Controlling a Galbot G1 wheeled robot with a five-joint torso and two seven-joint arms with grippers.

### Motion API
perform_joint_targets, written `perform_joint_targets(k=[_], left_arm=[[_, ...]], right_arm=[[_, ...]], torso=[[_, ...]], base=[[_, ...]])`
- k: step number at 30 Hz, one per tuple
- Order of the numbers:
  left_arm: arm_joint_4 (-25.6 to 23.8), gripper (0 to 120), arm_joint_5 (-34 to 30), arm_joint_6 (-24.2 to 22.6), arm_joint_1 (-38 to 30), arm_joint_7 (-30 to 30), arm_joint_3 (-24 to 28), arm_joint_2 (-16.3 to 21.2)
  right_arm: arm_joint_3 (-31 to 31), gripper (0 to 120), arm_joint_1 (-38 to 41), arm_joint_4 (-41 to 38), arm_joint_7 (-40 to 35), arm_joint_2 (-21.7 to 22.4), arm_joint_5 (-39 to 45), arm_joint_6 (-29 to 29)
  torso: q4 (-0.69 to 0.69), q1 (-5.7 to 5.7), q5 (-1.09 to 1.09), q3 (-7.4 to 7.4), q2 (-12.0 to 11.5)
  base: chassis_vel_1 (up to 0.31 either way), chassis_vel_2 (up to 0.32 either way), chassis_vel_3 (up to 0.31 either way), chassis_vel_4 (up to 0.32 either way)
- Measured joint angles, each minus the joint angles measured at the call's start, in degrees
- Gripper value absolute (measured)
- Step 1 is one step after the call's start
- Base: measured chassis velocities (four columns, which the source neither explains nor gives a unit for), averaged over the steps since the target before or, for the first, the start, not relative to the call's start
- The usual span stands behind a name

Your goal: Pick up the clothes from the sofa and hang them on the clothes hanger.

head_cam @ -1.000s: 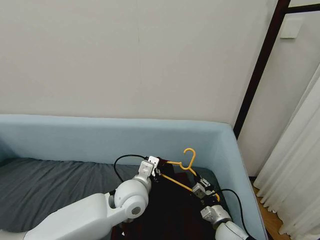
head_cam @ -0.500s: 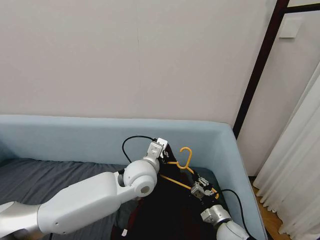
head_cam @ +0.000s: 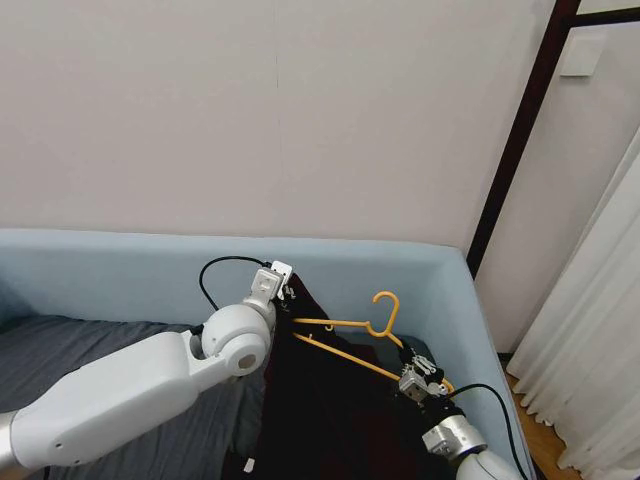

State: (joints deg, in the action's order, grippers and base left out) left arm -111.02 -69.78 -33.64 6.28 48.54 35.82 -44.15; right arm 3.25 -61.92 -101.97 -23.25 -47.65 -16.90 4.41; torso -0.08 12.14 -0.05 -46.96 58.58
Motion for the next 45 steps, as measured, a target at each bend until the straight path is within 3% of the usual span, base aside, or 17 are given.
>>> perform_joint_targets(k=[14,19,26,33,45], left_arm=[[1.2,0,-0.7,-0.2,-0.1,1.8,3.5,-5.7],[-0.8,0,-0.8,-0.6,0.1,2.9,4.5,-5.5],[1.6,0,4.7,0.0,1.3,1.1,3.9,-4.7],[0.3,0,3.9,0.2,2.4,1.2,2.9,-5.1],[2.9,0,4.8,0.6,1.5,1.4,6.2,-10.7]], right_arm=[[3.7,4,3.7,1.4,-0.3,-0.3,1.7,2.0],[2.5,4,4.1,3.6,-0.9,-0.6,2.3,3.0],[0.2,4,1.8,3.6,-0.9,1.0,2.5,2.5],[0.9,4,2.7,4.6,-1.1,0.1,2.6,2.9],[3.5,4,3.9,3.3,-1.1,-1.1,1.9,3.9]], torso=[[0.00,0.00,0.01,0.00,0.0],[0.01,0.00,0.02,0.00,0.0],[0.00,0.00,0.00,0.00,0.0],[0.00,0.00,0.00,0.00,0.0],[0.00,0.00,0.01,0.00,0.0]], base=[[0.000,0.000,0.000,0.000],[0.000,0.000,0.000,0.000],[0.000,0.000,0.000,0.000],[0.000,0.000,0.000,0.000],[0.000,0.000,0.000,0.000]])
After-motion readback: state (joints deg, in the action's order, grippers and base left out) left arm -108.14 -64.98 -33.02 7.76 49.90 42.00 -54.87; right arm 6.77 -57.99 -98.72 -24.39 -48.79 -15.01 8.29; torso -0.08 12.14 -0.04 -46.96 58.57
